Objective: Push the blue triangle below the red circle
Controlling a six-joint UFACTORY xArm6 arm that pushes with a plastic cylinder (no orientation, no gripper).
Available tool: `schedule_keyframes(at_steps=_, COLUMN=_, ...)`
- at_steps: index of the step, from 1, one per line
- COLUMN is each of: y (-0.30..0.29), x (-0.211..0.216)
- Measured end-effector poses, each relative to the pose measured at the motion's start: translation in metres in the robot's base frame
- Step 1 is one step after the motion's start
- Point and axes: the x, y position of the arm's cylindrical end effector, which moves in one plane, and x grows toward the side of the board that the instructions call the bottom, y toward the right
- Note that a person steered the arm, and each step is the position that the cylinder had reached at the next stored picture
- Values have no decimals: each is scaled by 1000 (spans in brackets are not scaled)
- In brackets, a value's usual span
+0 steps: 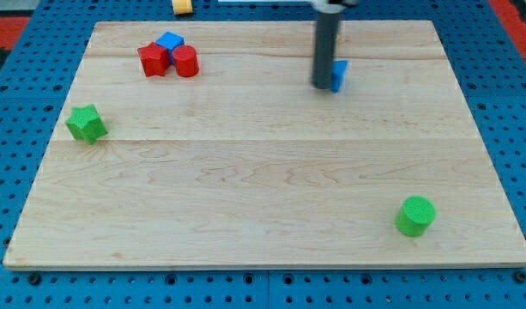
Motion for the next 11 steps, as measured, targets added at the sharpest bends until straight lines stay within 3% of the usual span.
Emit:
schedule_keyframes(at_steps=1, y=13, x=25)
schedule_keyframes(at_steps=2, y=69, x=3)
schedule_keyframes(at_steps=3, y=87, x=-24)
schedule_keyframes(at_steps=6, y=-25, x=-14)
schedule_keyframes(at_steps=7, y=-34, x=5)
schedule_keyframes(at_steps=9, y=-159, x=6)
schedule_keyframes(at_steps=10, y=-158, x=20)
schedule_keyframes(at_steps=11, y=-199, x=21)
